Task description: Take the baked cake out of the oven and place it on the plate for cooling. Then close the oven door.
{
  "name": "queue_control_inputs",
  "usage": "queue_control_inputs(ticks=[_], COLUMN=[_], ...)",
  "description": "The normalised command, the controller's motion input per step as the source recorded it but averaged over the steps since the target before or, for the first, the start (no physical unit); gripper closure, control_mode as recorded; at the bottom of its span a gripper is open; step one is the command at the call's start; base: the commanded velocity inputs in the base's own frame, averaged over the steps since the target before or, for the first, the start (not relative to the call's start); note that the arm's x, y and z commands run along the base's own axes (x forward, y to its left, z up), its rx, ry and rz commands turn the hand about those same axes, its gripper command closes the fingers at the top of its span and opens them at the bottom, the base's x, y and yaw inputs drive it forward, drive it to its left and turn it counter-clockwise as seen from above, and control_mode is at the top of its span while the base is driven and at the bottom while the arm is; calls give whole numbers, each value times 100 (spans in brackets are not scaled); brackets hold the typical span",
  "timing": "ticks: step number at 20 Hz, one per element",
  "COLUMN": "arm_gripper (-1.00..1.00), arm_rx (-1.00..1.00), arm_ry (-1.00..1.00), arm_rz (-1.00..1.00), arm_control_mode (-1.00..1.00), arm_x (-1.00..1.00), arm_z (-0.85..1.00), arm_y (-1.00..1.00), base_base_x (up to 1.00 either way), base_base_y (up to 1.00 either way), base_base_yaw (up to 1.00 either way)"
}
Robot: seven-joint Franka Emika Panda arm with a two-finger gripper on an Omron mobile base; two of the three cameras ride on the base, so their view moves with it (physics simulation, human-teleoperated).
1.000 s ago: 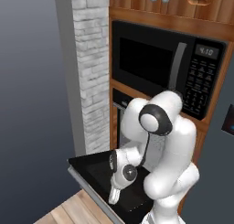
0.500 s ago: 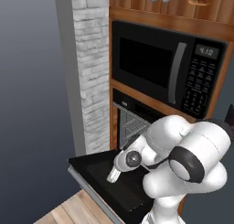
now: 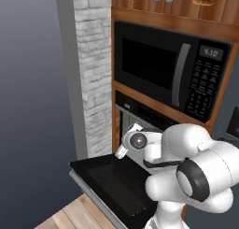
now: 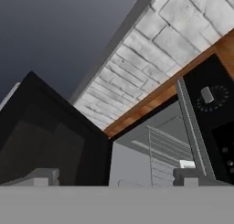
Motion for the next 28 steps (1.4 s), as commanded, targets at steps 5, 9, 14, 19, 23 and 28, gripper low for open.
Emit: queue_control_inputs(ticks=[5,9,14,19,23,28], arm_gripper=[-100,-100,-100,-100,-100,-100], arm_rx=[-13,-1,-13,-46,-49,-34], arm_ry=[-3,14,26,-6,-10,0], arm_rz=[-40,-38,-39,-26,-22,-21], arm_control_mode=[-100,-100,-100,-100,-100,-100], arm_x=[-15,-18,-9,0,0,0], arm_z=[99,100,79,-13,-53,-43], arm_y=[38,29,13,1,0,-2], base_base_x=[0,0,0,0,0,0], base_base_y=[0,0,0,0,0,0], base_base_yaw=[0,0,0,0,0,0])
